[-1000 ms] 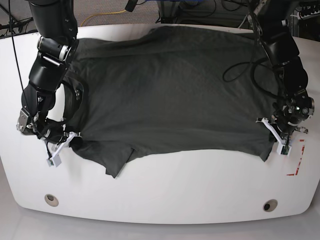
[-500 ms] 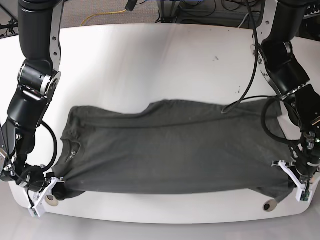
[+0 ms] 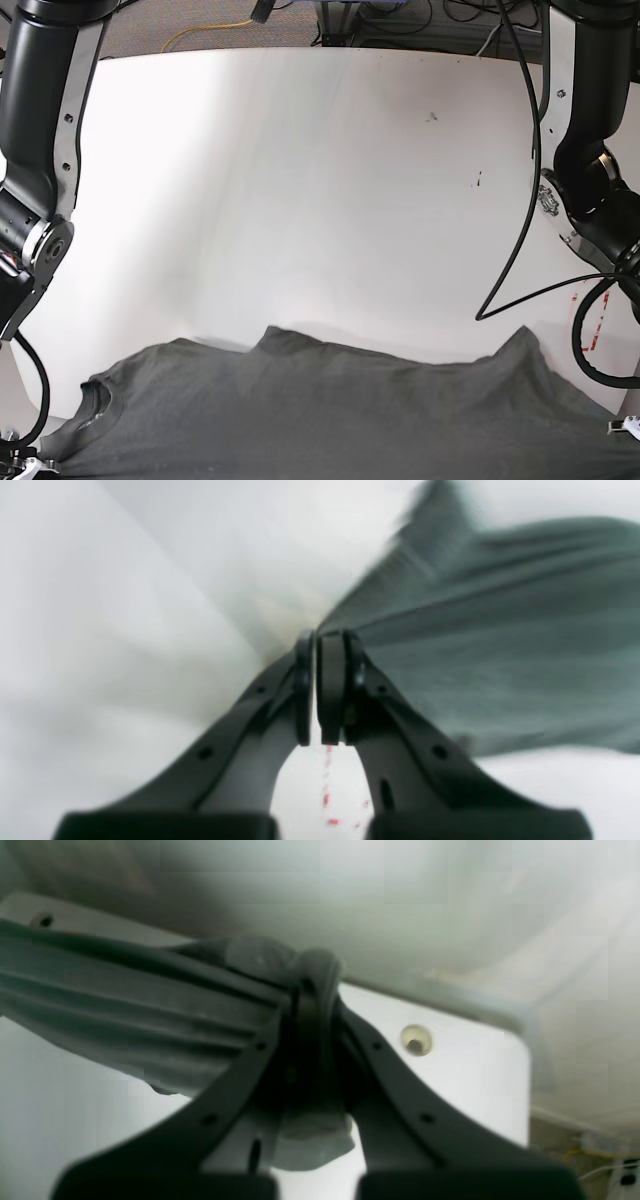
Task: Fold the T-shirt properly
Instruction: 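Lift the hem with both grippers and fold it toward the collar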
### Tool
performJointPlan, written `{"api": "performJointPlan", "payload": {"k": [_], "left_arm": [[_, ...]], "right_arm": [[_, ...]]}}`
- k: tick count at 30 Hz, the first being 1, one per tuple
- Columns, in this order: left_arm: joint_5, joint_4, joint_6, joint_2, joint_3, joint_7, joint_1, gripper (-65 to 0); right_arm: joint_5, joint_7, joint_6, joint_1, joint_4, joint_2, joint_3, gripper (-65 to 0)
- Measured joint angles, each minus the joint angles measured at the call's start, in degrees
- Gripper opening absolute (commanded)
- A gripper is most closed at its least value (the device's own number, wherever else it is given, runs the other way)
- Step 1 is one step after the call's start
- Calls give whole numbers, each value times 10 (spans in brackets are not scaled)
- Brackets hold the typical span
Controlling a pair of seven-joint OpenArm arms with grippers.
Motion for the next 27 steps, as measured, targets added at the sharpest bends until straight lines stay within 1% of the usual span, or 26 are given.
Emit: {"api": "performJointPlan", "payload": {"k": [4, 8, 10, 13, 15, 16, 20, 25, 27], "left_arm": [[0, 0, 0, 0, -1, -1, 7, -650], [-3, -1, 0, 5, -2, 0, 42, -650], [-5, -1, 0, 4, -8, -3, 70, -650], [-2, 17, -2, 8, -23, 3, 116, -650], [-3, 38, -3, 9, -28, 7, 146, -650], [-3, 51, -2, 9, -28, 2, 164, -650], [-5, 79, 2, 9, -31, -2, 235, -650], [-48, 94, 2, 16, -34, 1, 334, -650], [-65, 98, 1, 18, -48, 2, 369, -650]], "right_arm": [[3, 0, 0, 2, 1, 9, 0, -650], [3, -1, 0, -35, 1, 12, 1, -650], [1, -1, -1, -76, 7, 13, 4, -650], [0, -21, 0, -141, 40, 8, 3, -650], [5, -31, -1, -183, 73, 2, 16, -650], [15, -27, -2, -209, 96, -2, 27, -650], [62, -22, -2, -288, 140, 4, 37, -650], [98, -27, -4, -389, 148, 3, 42, -650], [126, -28, -3, -432, 158, -2, 61, -650]]}}
